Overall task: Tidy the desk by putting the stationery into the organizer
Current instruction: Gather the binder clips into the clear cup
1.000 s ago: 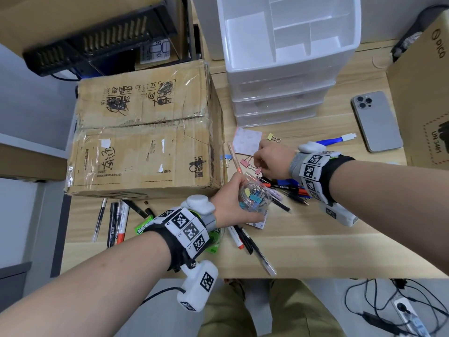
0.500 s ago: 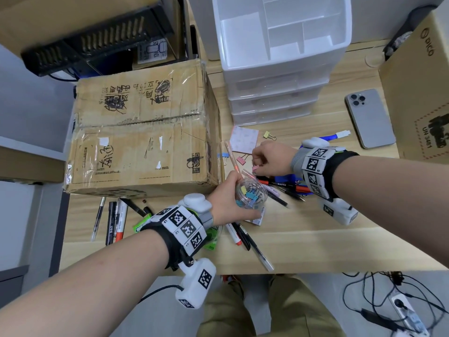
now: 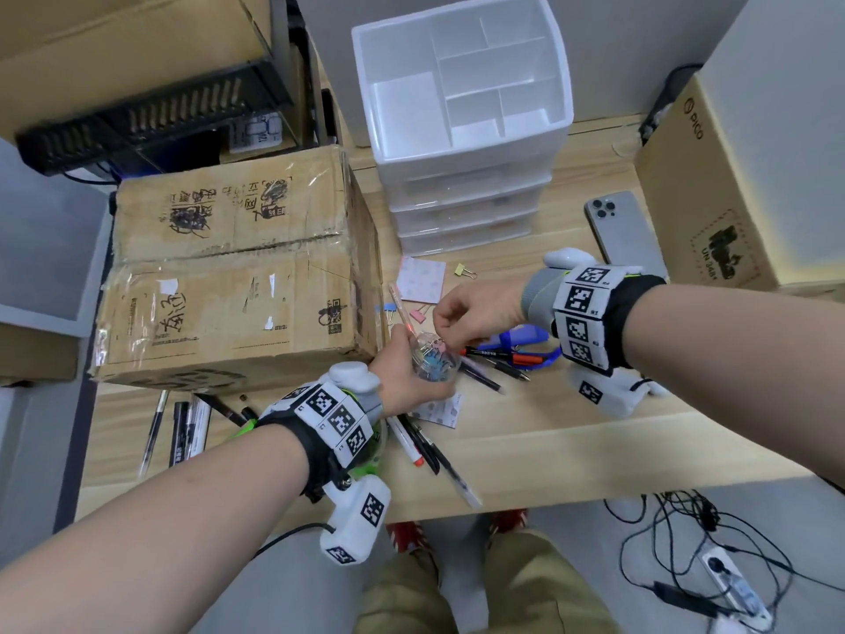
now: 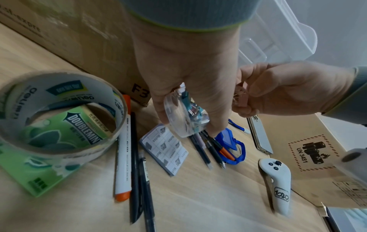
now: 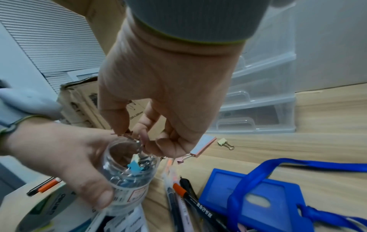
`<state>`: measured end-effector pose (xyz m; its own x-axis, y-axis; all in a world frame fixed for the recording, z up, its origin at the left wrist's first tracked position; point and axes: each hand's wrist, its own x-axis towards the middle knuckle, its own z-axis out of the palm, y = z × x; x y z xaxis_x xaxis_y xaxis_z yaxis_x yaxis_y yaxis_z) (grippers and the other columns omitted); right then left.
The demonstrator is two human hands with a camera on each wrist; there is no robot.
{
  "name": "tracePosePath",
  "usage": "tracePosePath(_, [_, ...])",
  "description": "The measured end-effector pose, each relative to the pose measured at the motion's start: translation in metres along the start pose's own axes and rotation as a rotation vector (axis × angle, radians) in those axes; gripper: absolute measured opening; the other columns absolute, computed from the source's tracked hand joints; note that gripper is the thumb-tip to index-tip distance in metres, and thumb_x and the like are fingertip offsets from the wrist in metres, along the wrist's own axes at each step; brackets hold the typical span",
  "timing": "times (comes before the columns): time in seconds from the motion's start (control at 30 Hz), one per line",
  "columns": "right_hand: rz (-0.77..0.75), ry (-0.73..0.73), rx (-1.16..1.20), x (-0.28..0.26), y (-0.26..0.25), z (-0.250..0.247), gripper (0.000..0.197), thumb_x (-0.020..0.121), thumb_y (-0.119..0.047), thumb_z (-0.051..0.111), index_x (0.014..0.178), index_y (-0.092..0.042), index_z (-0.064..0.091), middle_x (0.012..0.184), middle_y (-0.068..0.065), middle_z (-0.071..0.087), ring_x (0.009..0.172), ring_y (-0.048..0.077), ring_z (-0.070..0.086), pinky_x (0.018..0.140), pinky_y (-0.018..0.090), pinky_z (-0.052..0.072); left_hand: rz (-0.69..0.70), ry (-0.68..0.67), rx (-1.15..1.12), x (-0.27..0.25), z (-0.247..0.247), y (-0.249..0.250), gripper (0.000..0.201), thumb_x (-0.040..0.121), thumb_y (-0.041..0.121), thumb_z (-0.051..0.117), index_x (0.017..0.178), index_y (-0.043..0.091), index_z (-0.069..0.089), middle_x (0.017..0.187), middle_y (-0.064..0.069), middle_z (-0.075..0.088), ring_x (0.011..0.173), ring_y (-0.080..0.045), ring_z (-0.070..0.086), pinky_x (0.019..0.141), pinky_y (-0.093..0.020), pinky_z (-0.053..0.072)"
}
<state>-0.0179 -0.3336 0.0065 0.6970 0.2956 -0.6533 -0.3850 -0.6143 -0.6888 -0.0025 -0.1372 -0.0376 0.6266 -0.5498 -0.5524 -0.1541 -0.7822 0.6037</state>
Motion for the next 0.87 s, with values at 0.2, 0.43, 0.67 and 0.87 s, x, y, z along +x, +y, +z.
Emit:
tracePosePath(0.2, [0.028, 0.035, 0.133, 0.0, 0.002, 0.014, 0.016, 0.084, -0.005, 0.064, 0.099, -0.005, 0.07, 0.088, 0.015, 0.075, 0.067, 0.014, 0.069, 0.068, 0.025, 0.058, 0.046, 0.002, 0.0, -0.003, 0.002, 0.002, 0.077, 0.064, 0.042, 0.089, 0.112, 0.013, 0.036, 0.105, -0.008, 0.059, 0.088, -0.021, 0.06, 0.074, -0.038, 0.052])
tracePosePath(0.43, [0.13, 0.421, 0.247, 0.013, 0.021, -0.003, 0.015, 0.089, 0.001, 0.058, 0.099, -0.006, 0.067, 0.076, 0.006, 0.069, 0.058, 0.015, 0.065, 0.062, 0.028, 0.057, 0.067, -0.025, -0.107, -0.005, -0.001, -0.005, 0.079, 0.06, 0.039, 0.093, 0.112, 0.017, 0.037, 0.106, 0.0, 0.063, 0.093, -0.014, 0.067, 0.079, -0.04, 0.06])
tracePosePath(0.67, [0.257, 0.522, -0.208, 0.052, 0.067, -0.018, 0.049, 0.089, -0.012, 0.053, 0.137, -0.02, 0.053, 0.128, 0.007, 0.06, 0.108, 0.03, 0.061, 0.092, 0.036, 0.051, 0.076, -0.03, -0.133, -0.007, 0.005, -0.012, 0.073, 0.062, 0.035, 0.092, 0.109, 0.021, 0.038, 0.104, 0.004, 0.063, 0.093, -0.008, 0.066, 0.076, -0.027, 0.059])
tracePosePath(0.87, [0.195, 0.56, -0.505, 0.083, 0.069, -0.008, 0.04, 0.091, -0.017, 0.051, 0.13, -0.023, 0.054, 0.12, 0.015, 0.05, 0.104, 0.037, 0.054, 0.081, 0.035, 0.041, 0.06, 0.017, -0.168, -0.009, 0.016, -0.017, 0.067, 0.061, 0.036, 0.093, 0.1, 0.034, 0.038, 0.099, 0.01, 0.065, 0.088, -0.003, 0.065, 0.071, -0.023, 0.057])
